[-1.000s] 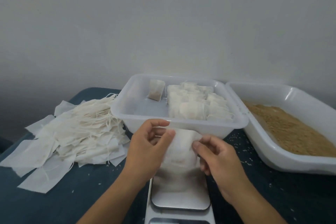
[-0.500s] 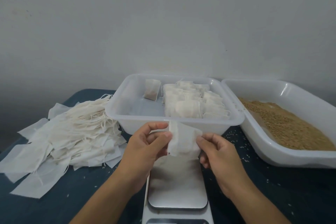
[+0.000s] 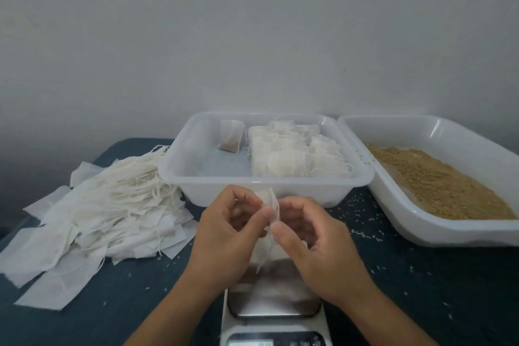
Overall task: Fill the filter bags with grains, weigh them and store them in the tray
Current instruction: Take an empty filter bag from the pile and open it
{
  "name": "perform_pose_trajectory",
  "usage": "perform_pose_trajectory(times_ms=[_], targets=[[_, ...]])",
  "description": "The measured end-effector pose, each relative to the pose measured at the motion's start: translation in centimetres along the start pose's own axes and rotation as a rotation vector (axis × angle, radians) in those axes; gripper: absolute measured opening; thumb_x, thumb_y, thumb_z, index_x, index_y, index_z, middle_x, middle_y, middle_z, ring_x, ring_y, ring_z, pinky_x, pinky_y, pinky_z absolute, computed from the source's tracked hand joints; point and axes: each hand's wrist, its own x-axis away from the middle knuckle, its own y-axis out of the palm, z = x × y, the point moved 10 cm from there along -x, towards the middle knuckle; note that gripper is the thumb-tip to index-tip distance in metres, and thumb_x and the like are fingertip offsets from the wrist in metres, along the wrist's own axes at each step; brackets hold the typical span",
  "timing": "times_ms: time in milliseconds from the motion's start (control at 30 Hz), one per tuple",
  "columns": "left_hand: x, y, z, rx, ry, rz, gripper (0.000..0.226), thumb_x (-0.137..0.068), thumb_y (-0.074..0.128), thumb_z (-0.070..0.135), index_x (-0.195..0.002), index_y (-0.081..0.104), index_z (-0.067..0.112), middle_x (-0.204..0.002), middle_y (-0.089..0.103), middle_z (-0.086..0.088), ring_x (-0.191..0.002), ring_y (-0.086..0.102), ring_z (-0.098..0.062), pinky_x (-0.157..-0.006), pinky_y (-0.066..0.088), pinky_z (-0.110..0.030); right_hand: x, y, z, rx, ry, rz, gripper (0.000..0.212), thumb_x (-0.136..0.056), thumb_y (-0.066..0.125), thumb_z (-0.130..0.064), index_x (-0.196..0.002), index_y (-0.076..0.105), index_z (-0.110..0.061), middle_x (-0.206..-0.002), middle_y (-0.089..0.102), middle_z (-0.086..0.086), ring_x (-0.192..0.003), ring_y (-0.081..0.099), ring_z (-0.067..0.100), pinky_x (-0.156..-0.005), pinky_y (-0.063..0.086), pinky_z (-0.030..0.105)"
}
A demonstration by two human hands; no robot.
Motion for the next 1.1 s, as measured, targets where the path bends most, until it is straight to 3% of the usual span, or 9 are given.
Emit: perform_pose_trajectory(times_ms=[100,200,300,433,533,700,833,933,1100], targets=[[0.2,0.2,0.4,-0.089,0.036,-0.003,0.016,-0.083,0.076,0.022,-0.083,0.063,0.031,-0.083,0.075,-0.007,-0.08,0.076,-0.022,-0.073,0.063,-0.035,0.0,0.1,0.1,-0.004,0.009,-0.004,0.026,-0.095,0.073,-0.024,-0.121,0.07,-0.02,-0.104,0.078,-0.01,-0.097,0.075,0.012,-0.085,0.061,0.032],[0.4,0.3,0.4,-0.108,0.039,-0.006,0.019,-0.084,0.075,0.021,-0.081,0.058,0.03,-0.085,0.077,-0.008,-0.081,0.076,-0.024,-0.077,0.063,-0.04,0.1,0.2,-0.1,0.029,-0.013,-0.004,0.026,-0.095,0.072,-0.025,-0.121,0.072,-0.021,-0.101,0.078,-0.013,-0.094,0.076,0.01,-0.082,0.061,0.028],[0.5,0.3,0.6,-0.167,0.075,0.002,0.022,-0.086,0.073,0.021,-0.083,0.053,0.03,-0.085,0.077,-0.003,-0.079,0.075,-0.019,-0.075,0.061,-0.033,0.1,-0.4,-0.2,0.105,-0.047,0.069,0.017,-0.1,0.069,-0.023,-0.116,0.075,-0.024,-0.093,0.077,-0.019,-0.086,0.075,0.004,-0.074,0.058,0.019],[0.7,0.0,1.6,-0.323,0.156,0.059,0.029,-0.088,0.077,0.018,-0.086,0.054,0.035,-0.083,0.074,0.009,-0.076,0.073,-0.01,-0.07,0.058,-0.022,0.2,-1.9,0.1,0.218,-0.032,0.188,0.022,-0.1,0.065,-0.02,-0.119,0.067,-0.03,-0.08,0.075,-0.018,-0.073,0.073,0.005,-0.068,0.056,0.021],[0.9,-0.6,2.4,-0.425,0.2,0.128,0.037,-0.087,0.079,0.012,-0.085,0.053,0.038,-0.081,0.072,0.013,-0.074,0.072,-0.007,-0.067,0.057,-0.019,0.0,-1.6,-0.6,0.37,-0.096,0.102,0.025,-0.102,0.058,-0.027,-0.123,0.056,-0.039,-0.082,0.074,-0.016,-0.068,0.069,0.002,-0.065,0.054,0.024],[0.9,-1.8,3.3,-0.499,0.219,0.193,0.037,-0.082,0.08,0.014,-0.084,0.051,0.037,-0.079,0.071,0.016,-0.071,0.071,-0.004,-0.064,0.052,-0.011,0.2,-0.1,-2.7,0.669,-0.303,-0.037,0.035,-0.101,0.049,-0.053,-0.129,0.061,-0.038,-0.091,0.052,-0.022,-0.07,0.047,-0.015,-0.062,0.048,0.022],[0.7,-2.0,3.5,-0.603,0.224,0.161,0.036,-0.081,0.081,0.011,-0.086,0.053,0.034,-0.082,0.07,0.02,-0.07,0.07,0.0,-0.064,0.052,-0.011,0.9,0.6,-4.0,0.708,-0.456,-0.073,0.042,-0.093,0.071,-0.046,-0.131,0.069,-0.028,-0.099,0.06,-0.007,-0.073,0.057,0.003,-0.056,0.055,0.029],[0.6,-1.3,3.6,-0.67,0.25,0.09,0.035,-0.08,0.081,0.01,-0.089,0.054,0.03,-0.089,0.069,0.023,-0.072,0.069,0.002,-0.065,0.051,-0.009,1.0,1.1,-4.7,0.768,-0.54,-0.056,0.033,-0.084,0.079,-0.029,-0.117,0.076,-0.022,-0.095,0.062,-0.001,-0.071,0.059,0.012,-0.051,0.052,0.029],[0.7,-0.9,2.7,-0.626,0.193,0.009,0.04,-0.079,0.081,0.009,-0.089,0.054,0.038,-0.084,0.071,0.02,-0.072,0.069,-0.003,-0.063,0.05,-0.009,0.4,1.4,-4.3,0.867,-0.535,-0.074,0.011,-0.08,0.081,-0.023,-0.091,0.078,-0.02,-0.083,0.058,0.001,-0.063,0.054,0.018,-0.043,0.049,0.034]])
